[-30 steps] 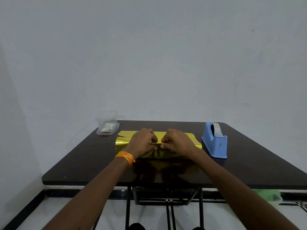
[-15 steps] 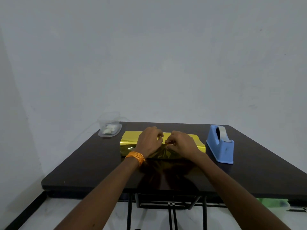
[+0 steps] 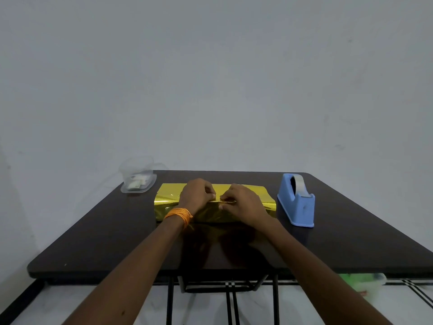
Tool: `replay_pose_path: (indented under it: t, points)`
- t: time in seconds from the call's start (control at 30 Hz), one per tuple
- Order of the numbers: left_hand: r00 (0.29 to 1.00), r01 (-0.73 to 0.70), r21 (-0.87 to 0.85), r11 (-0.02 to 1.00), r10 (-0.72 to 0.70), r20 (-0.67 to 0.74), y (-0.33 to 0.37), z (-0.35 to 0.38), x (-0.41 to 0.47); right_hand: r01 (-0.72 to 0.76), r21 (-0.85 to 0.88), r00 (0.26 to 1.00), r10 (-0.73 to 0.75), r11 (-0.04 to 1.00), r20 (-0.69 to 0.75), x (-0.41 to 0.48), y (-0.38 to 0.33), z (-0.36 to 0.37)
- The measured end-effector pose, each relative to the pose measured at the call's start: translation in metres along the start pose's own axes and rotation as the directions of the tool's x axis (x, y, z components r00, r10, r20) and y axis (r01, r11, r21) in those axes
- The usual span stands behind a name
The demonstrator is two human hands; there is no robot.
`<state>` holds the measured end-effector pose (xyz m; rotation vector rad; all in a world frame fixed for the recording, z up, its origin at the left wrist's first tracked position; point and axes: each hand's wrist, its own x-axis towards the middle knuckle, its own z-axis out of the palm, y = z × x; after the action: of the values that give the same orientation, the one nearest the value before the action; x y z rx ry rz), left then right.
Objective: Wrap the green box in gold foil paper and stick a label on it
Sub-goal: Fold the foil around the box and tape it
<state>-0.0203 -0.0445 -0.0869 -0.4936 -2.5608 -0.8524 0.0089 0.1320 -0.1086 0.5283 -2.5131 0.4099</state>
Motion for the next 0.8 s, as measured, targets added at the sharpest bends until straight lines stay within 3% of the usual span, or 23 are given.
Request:
replay_pose_path:
  t: [0.1,0.17,0.3,0.4,0.5,0.67,0.8]
  points:
    - [0.999,0.0,-0.034,0.999,0.001,0.033,-0.004,-0.001,0.001,-0.057,0.216,0.998,0.059,0.975,-0.001,-0.005,0.005,-0.007]
    - [0.999,-0.005,-0.034,0.999,0.006,0.039,-0.007,0.0,0.001,-0.118,0.331,0.984,0.155,0.936,-0.086,-0.015,0.012,-0.016]
    - [1.0,-0.018,-0.026,1.0,0.019,0.021,-0.008,0.001,0.002,-0.282,0.243,0.905,0.341,0.928,-0.254,-0.032,0.032,-0.043]
    - [0.999,-0.03,-0.013,0.999,0.03,0.024,-0.006,0.004,0.002,-0.518,0.181,0.754,0.546,0.836,-0.365,-0.045,0.061,-0.064]
    - [0.999,-0.032,-0.012,0.999,0.032,0.027,-0.006,0.005,0.003,-0.607,0.139,0.66,0.595,0.782,-0.459,-0.062,0.083,-0.073]
    - [0.999,-0.032,-0.005,0.999,0.032,0.026,-0.004,0.006,0.003,-0.755,0.263,0.51,0.79,0.601,-0.341,-0.068,0.106,-0.064]
    - [0.999,-0.024,0.007,1.0,0.024,0.026,-0.003,0.008,0.002,-0.748,0.344,0.488,0.821,0.568,-0.296,-0.065,0.12,-0.051]
